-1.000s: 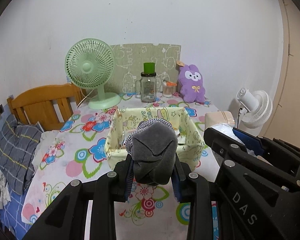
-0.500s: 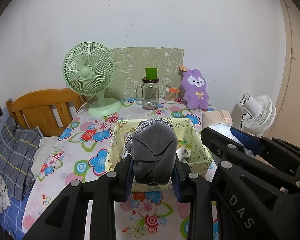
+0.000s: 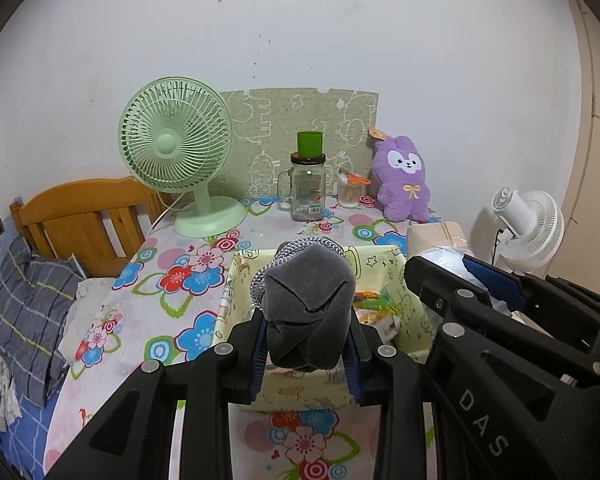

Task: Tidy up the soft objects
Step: 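Lift the grey sock with the left tool while the right tool carries the white cloth over the yellow box, then lower the sock and cloth into the yellow box and open both tools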

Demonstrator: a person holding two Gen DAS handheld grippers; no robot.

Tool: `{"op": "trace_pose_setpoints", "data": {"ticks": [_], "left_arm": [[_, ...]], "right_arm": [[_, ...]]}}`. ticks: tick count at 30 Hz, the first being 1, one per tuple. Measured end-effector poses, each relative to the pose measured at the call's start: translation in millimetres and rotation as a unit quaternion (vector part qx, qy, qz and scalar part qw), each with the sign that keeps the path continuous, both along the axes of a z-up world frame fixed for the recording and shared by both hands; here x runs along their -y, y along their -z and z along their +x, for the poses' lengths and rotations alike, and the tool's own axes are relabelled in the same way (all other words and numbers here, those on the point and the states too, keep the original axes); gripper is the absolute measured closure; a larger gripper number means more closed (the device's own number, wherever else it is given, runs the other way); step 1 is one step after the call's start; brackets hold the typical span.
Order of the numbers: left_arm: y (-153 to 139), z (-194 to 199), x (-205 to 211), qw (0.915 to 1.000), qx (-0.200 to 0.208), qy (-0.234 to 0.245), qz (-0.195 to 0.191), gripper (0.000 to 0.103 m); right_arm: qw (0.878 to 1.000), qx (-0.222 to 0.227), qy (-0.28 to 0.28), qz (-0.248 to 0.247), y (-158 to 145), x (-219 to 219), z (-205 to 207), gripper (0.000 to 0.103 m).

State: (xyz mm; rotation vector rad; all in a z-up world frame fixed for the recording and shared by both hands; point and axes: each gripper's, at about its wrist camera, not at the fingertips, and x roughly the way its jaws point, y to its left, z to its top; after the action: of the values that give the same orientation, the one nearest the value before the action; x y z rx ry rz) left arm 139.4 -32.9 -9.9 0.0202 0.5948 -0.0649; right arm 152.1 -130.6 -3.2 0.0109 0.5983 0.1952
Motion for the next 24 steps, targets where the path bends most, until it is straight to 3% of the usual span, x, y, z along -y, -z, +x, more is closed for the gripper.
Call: {"op": "trace_pose_setpoints", "data": {"ticks": [24], "left_arm": [[33.4,67.1,-5.8,0.9996,-0.026,0.004,0.002,0.069]], "right_arm": [[0.999,-0.035,0.009,0.012,36.7,-4.7,72.8,0.074]]}}
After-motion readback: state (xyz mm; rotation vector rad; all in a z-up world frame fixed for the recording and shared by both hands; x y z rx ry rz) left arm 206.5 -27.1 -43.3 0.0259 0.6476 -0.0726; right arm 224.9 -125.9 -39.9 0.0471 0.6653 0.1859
